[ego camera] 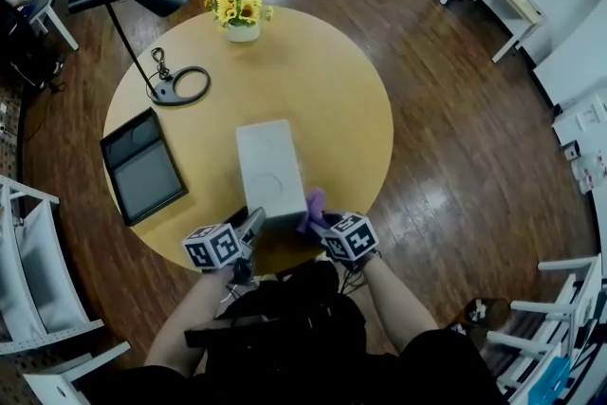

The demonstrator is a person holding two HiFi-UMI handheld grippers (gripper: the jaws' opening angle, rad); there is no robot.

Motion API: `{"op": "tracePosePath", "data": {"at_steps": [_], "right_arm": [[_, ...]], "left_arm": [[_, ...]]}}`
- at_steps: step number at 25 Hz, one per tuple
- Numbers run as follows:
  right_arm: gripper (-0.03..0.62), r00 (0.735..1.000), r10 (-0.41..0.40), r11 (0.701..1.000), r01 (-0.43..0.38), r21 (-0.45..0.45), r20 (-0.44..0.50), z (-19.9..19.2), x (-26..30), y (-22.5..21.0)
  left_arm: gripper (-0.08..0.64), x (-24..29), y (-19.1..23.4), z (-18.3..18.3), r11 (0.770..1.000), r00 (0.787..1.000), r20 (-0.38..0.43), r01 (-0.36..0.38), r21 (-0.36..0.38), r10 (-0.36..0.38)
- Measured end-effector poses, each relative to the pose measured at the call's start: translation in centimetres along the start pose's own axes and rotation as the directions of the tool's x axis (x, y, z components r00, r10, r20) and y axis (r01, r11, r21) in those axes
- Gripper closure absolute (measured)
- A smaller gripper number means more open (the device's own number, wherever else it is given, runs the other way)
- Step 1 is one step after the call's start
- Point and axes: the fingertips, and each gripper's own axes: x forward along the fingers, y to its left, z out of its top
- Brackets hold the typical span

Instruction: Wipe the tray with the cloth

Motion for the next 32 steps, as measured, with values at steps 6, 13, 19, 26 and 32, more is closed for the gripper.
{"op": "tracePosePath", "data": {"at_steps": [6, 13, 19, 26, 32], "right_arm": [[0.503, 0.997, -0.061, 0.98, 0.051, 0.193, 0.049, -0.3, -0.2, 0.5], [0.502, 0.987, -0.147, 0.929, 0.117, 0.352, 0.059, 0.2, -1.0, -1.6], [0.502, 0.984, -0.158, 0.893, 0.104, 0.437, 0.089, 1.9, -2.4, -6.9], [0.502, 0.982, -0.18, 0.918, 0.148, 0.368, 0.056, 5.2, -2.9, -13.7], [0.502, 0.983, -0.167, 0.931, 0.13, 0.342, 0.081, 7.7, -3.9, -18.6]], "left_arm": [[0.351, 0.1, -0.7, 0.1, 1.0, 1.0, 0.007, -0.001, 0.015, 0.001], [0.356, 0.4, -3.2, -1.7, 0.996, 0.99, -0.106, 0.092, 0.0, -0.092], [0.364, 3.2, -7.9, -4.8, 0.977, 0.95, -0.228, 0.21, -0.032, -0.212], [0.37, 9.3, -11.5, -5.7, 0.977, 0.937, -0.28, 0.213, -0.022, -0.211], [0.368, 14.6, -15.5, -5.2, 0.976, 0.926, -0.315, 0.22, 0.006, -0.207]]}}
